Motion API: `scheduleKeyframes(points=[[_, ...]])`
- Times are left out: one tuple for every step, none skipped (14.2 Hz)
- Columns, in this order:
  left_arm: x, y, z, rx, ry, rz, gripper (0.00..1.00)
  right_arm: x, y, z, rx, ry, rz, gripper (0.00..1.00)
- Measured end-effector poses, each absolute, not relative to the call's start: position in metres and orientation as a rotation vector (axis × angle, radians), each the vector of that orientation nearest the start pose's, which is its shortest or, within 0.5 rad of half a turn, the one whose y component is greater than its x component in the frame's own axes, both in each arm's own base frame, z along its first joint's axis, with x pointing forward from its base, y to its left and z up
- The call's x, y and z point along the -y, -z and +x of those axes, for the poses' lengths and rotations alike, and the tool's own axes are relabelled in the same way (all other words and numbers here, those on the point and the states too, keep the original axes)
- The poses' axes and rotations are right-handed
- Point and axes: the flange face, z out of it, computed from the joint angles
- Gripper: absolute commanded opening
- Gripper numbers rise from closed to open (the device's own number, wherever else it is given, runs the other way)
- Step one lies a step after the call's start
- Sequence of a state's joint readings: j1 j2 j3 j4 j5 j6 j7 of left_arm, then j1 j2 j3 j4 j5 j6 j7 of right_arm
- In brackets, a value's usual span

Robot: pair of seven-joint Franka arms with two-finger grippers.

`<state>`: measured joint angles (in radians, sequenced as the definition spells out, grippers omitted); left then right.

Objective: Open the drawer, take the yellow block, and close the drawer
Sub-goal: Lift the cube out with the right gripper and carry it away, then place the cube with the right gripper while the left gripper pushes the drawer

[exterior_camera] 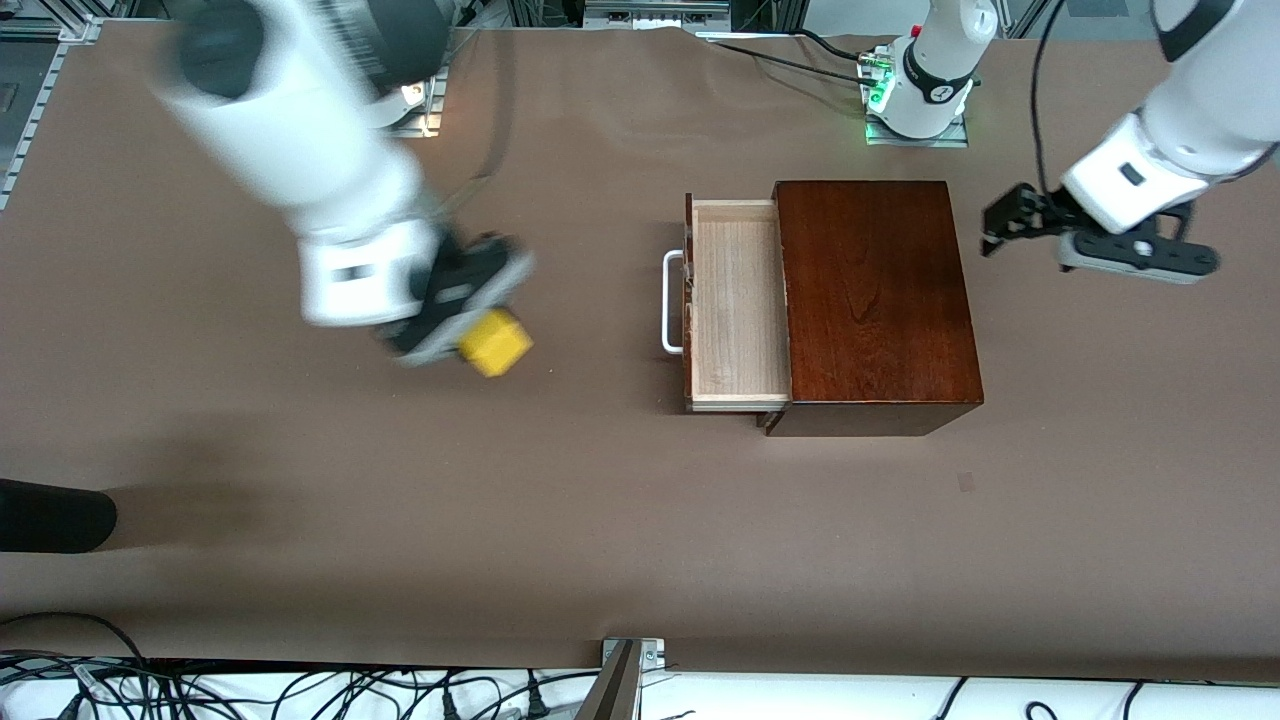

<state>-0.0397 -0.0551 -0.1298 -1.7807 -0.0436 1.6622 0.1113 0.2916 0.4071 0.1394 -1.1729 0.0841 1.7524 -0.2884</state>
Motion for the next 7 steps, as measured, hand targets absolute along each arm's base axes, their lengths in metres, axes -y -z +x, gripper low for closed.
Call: scheduleKeyframes(points=[[0.113, -0.56, 0.528, -0.584, -0.111, -3.125, 1.0, -0.239, -0.574, 0.636, 0.932, 0.209, -2.83, 0.0], [0.133, -0.555, 0.528, -0.751, -0.123, -3.096, 1.0, -0.207, -0.562, 0.635, 0.861, 0.159, -2.86, 0.0], [0.156, -0.547, 0.528, -0.93, -0.142, -3.056, 1.0, -0.183, -0.547, 0.632, 0.791, 0.099, -2.891, 0.0], [0.183, -0.538, 0.527, -1.092, -0.17, -3.016, 1.0, -0.163, -0.527, 0.627, 0.725, 0.033, -2.923, 0.0], [0.217, -0.524, 0.523, -1.24, -0.222, -2.989, 1.0, -0.147, -0.504, 0.624, 0.677, -0.02, -2.962, 0.0], [0.258, -0.508, 0.513, -1.377, -0.281, -2.972, 1.0, -0.134, -0.479, 0.622, 0.644, -0.057, -3.004, 0.0], [0.303, -0.494, 0.501, -1.51, -0.33, -2.948, 1.0, -0.124, -0.453, 0.619, 0.591, -0.085, -3.043, 0.0]])
